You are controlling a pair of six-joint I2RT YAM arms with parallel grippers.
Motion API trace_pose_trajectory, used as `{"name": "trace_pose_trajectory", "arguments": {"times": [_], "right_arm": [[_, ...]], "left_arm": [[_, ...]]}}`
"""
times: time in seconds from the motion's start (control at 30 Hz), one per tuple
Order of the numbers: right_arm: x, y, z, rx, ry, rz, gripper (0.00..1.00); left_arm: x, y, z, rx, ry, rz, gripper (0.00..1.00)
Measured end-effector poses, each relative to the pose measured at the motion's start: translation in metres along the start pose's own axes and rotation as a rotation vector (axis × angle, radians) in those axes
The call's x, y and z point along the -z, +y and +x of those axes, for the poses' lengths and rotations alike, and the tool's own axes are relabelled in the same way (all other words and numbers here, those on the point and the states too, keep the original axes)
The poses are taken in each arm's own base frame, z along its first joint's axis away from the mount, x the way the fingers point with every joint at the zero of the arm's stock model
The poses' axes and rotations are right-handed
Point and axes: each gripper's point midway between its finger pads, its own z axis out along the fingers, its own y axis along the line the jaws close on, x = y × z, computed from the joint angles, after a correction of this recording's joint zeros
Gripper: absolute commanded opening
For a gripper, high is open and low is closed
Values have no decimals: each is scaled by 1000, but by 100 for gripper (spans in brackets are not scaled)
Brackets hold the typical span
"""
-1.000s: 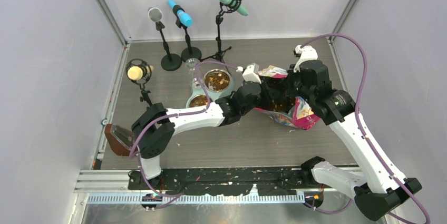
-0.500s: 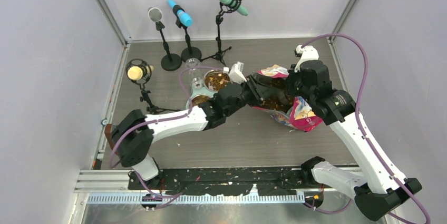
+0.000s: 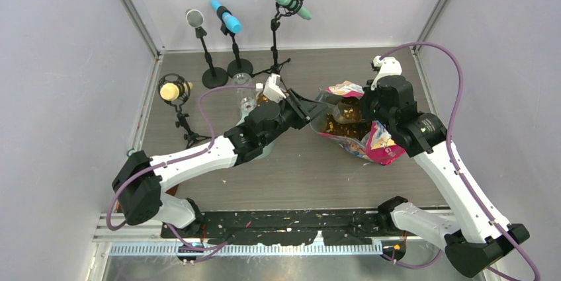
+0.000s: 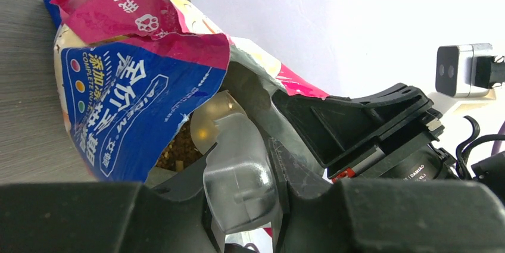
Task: Serve the pet food
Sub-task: Collect the pet food from the pet food bag.
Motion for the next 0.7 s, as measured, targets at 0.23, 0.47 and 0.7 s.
{"name": "trace_pose_trajectory", "arguments": {"times": [0.23, 0.47, 0.7], "right_arm": [[0, 0, 0, 0, -1, 1, 5], [0, 0, -1, 0, -2, 1, 5], [0, 0, 0, 0, -1, 1, 5]], "left_arm": [[17, -5, -12, 19, -19, 8, 0], [43, -11, -28, 13, -43, -8, 0], [62, 0, -41, 21, -71, -49, 0]]}}
